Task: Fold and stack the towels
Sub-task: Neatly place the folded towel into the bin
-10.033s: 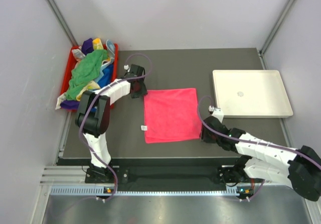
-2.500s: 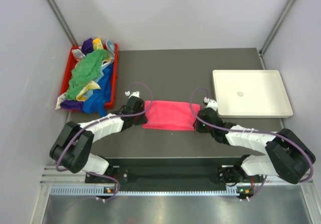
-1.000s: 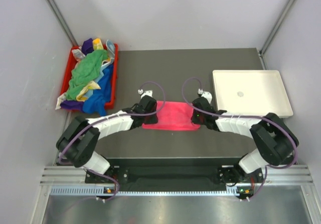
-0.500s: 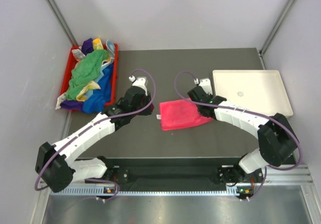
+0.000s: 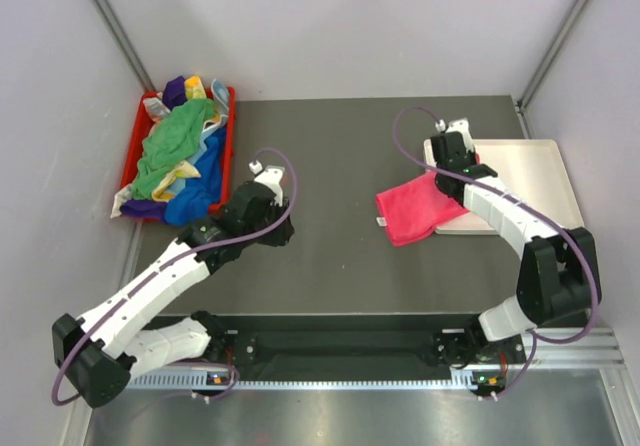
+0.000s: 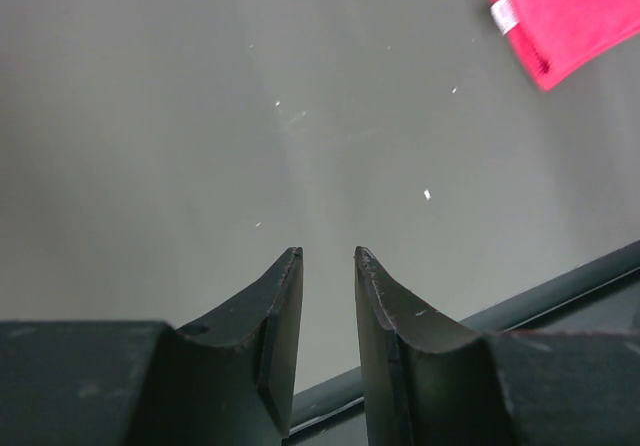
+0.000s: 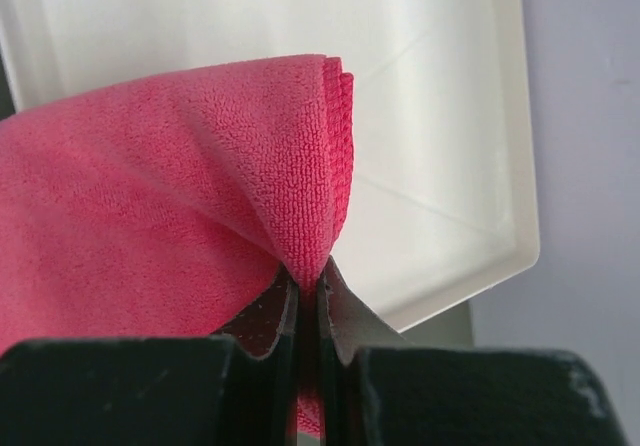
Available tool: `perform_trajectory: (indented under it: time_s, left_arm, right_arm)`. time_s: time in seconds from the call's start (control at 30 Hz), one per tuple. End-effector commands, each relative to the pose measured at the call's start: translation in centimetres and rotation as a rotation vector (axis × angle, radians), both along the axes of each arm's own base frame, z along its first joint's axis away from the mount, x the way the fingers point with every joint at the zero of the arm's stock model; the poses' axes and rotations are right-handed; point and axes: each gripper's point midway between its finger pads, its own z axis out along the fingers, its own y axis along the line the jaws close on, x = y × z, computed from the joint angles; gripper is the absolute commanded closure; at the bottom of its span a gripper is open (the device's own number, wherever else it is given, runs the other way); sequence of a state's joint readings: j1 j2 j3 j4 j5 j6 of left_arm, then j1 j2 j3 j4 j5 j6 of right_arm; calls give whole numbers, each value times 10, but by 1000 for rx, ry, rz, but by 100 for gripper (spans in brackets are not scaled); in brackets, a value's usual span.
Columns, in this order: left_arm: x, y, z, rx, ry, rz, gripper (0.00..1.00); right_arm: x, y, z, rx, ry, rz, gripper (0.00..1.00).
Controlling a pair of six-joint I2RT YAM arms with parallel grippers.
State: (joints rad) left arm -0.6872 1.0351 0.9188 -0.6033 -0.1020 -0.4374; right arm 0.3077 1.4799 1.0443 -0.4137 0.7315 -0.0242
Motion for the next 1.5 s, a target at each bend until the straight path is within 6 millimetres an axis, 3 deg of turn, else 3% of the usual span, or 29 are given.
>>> perform_trajectory:
  time_s: [0.0,0.07,0.2,0.47,1.1,1.13,1.17,1.47]
  left_arm:
    - [-11,16,-4,77,-4,-33,67]
    - [-16,24,-13,103,6,-19,67]
    - [-17,24,-11,86,-23,-22,66]
    - [-15,33,-11,93,-58,26,63]
    - [-16,36,-7,80,-83,34,55]
    - [-16,36,-7,78,-86,34,55]
    - [-16,36,-7,78,-84,33,55]
    - [-16,36,-10,90,-82,31,55]
  right_arm:
    - [31,-20,37,-55,-93,-13,100]
    - [42,-29,42,-59,-130,-32,100]
    - [52,-48,43,-110,-131,-102,100]
    - [55,-98,44,-192,-127,-225,100]
    - [63,-143,29,-306,-81,-370,100]
    - [63,-144,29,-313,-78,-378,100]
    - [59,-158,30,-319,-76,-419,100]
    - [53,-179,15,-319,-39,-483,100]
